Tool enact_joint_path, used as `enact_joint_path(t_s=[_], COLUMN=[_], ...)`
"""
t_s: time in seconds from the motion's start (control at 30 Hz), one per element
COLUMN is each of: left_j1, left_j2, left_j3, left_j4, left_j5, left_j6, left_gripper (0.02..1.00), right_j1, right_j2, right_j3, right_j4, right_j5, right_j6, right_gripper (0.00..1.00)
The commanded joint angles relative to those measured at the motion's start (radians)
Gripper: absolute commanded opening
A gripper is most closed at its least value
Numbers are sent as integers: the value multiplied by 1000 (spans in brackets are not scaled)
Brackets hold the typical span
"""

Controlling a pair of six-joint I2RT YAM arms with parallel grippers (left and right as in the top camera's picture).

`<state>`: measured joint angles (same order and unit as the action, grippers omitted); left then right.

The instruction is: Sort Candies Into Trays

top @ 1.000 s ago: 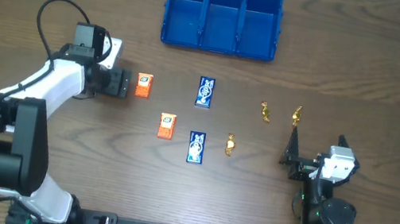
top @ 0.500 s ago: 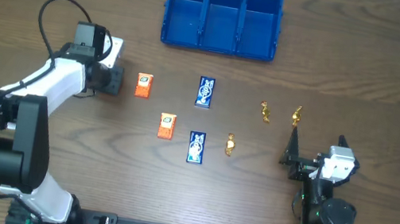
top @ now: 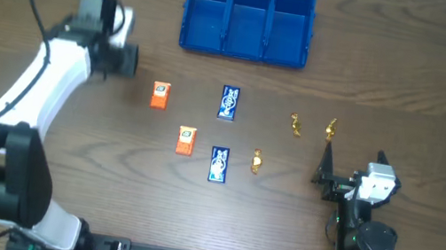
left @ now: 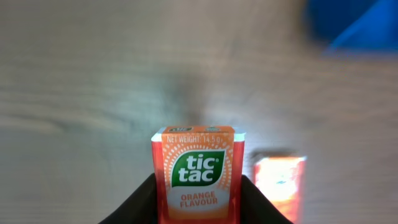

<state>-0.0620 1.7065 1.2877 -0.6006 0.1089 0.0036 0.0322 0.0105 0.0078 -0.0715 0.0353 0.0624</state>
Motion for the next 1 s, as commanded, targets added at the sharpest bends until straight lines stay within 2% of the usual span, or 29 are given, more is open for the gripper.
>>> enact_joint_path(t_s=[0.03, 0.07, 0.23, 0.5, 1.0], left_j1=[-100, -134, -209, -266, -286], left_j2=[-11, 26, 171, 422, 575], left_j3=[300, 393, 600, 806, 850], left_j4=[-73, -81, -84, -104, -103], left_j5=[-116, -143, -167, -190, -195], left_j6=[-105, -115, -124, -124, -150], left_gripper=[226, 229, 220, 220, 240], right_j1=[6, 6, 6, 6, 6], right_j2=[-7, -7, -6, -7, -7], right_j3=[0, 0, 0, 0, 0], right_j4=[-9, -9, -9, -9, -9], right_j5=[-4, -4, -4, -4, -4], right_j6=[-8, -8, -8, -8, -8], right_gripper=[998, 998, 998, 998, 998])
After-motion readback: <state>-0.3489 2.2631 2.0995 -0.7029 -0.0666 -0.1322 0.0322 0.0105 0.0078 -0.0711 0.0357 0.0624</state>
